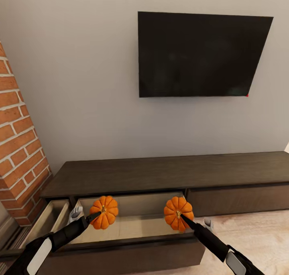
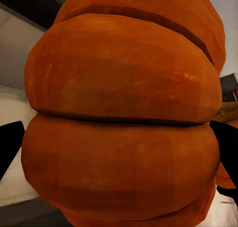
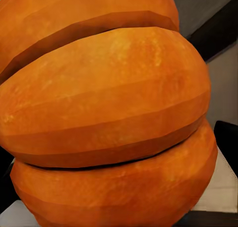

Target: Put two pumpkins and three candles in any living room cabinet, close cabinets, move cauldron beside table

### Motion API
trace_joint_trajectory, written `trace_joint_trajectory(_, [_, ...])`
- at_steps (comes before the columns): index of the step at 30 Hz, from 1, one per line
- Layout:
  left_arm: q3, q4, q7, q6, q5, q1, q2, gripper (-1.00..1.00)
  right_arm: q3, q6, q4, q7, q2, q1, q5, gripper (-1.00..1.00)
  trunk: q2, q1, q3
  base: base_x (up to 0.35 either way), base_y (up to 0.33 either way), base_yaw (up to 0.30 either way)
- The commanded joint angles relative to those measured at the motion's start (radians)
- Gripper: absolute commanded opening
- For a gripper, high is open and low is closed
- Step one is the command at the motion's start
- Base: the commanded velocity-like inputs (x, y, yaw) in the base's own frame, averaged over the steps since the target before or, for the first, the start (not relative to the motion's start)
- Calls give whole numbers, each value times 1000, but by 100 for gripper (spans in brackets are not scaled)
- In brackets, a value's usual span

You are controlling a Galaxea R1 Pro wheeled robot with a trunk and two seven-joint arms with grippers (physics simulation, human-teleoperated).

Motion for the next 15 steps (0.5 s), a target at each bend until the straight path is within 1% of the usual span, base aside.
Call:
trace_joint_trajectory(1, [2,0,-2,10,12,-1,0,-100,1,8,0,3,0,-1,-11,-100,0,0,-1,236,0,0])
trace_joint_trajectory(4, [2,0,-3,10,13,-1,1,-100,1,8,0,3,-1,-1,-11,-100,0,0,-1,127,0,0])
trace_joint_trajectory(10, [2,0,-3,10,14,-1,0,-100,1,8,0,3,-1,-1,-11,-100,0,0,-1,40,0,0])
trace_joint_trajectory(15, [2,1,-2,10,14,-1,0,-100,1,9,0,-4,1,-1,-11,-100,0,0,-1,149,0,0])
